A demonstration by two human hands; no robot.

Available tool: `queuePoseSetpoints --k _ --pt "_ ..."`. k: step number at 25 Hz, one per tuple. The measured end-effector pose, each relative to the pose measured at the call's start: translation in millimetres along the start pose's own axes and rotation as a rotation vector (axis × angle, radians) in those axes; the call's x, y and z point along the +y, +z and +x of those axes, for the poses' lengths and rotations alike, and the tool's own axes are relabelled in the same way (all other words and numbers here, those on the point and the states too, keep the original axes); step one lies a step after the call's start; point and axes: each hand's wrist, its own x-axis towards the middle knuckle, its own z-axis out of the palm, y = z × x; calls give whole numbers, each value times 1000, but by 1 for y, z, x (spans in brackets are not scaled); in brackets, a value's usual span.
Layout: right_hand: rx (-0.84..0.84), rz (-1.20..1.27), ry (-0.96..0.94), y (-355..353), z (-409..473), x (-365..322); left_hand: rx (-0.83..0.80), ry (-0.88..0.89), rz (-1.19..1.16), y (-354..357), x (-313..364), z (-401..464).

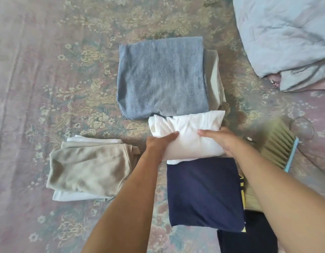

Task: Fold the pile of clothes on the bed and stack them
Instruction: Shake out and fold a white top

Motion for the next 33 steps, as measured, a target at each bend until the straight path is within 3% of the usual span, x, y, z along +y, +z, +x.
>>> queuePoseSetpoints --k 6,9,12,15,19,23,25,26,28,30,31,33 --pt "-162 133 83 -5 -25 -17 -96 58 -23 -7 1 -8" --pt "-120 127 15 -3 -58 -21 -109 140 -47 -19 4 -40" --pt "-179 207 -83 15 -115 -26 -52 283 -39 -51 4 -87" --pt "-238 275 -132 66 -165 -32 -7 398 -16 -121 2 -119" --pt "-248 273 -222 161 -193 -40 89 388 31 -226 -4 -129" --pt "-187 223 -279 237 -177 -15 193 330 315 -279 -18 -85" --pt "-64 76 -263 251 -175 1 327 295 551 -276 -33 -69" --pt "91 -128 -307 254 -175 10 443 362 645 -274 -43 -65" --pt "420 -641 -641 255 -183 15 670 854 874 -270 -60 -69" --pt "368 -960 -997 265 -194 10 616 1353 1092 -270 -75 -65" --pt "282 -1076 -1023 269 -194 9 525 1427 1163 -272 -79 -58" --pt "108 -1226 -878 275 -181 7 418 1390 1285 -276 -86 -35"
